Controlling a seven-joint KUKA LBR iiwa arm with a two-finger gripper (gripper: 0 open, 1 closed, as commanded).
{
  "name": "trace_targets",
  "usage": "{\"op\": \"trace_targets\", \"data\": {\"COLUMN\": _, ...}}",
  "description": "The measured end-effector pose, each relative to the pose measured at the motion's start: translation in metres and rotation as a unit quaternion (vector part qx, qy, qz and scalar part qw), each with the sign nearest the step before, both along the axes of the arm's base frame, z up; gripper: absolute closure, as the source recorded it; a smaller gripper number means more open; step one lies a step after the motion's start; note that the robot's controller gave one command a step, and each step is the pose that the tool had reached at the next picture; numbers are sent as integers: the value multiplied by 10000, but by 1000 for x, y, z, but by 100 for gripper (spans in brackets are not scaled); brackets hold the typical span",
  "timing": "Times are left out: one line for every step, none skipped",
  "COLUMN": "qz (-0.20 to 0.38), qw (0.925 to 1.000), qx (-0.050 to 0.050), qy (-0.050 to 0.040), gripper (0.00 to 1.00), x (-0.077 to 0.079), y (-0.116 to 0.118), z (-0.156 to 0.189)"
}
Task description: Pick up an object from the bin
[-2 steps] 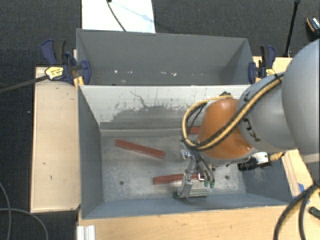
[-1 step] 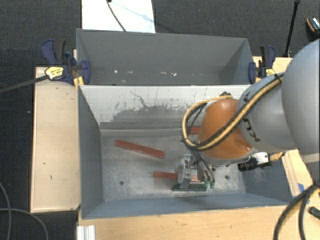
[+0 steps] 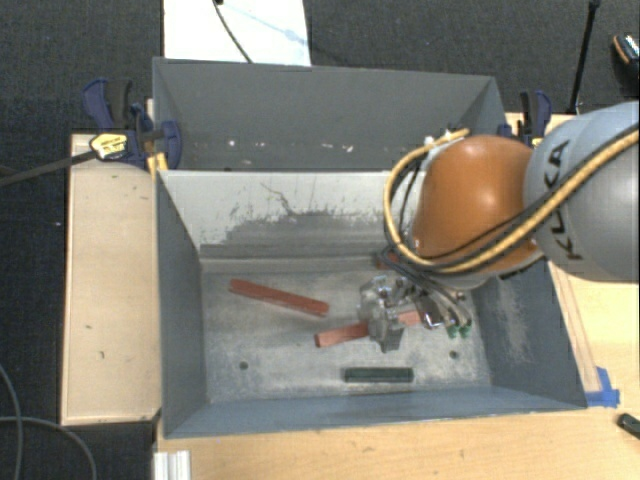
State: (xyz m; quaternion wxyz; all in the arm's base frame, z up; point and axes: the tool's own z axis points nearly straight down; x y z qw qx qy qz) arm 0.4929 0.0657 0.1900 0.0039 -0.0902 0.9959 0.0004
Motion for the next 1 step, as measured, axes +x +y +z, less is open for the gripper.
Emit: {"op": "trace_targets", "data": {"qz": 1083, "qw": 9941, "qx": -7, "qy": -23, "gripper": 100, "x": 40, "y": 14, "z": 103}}
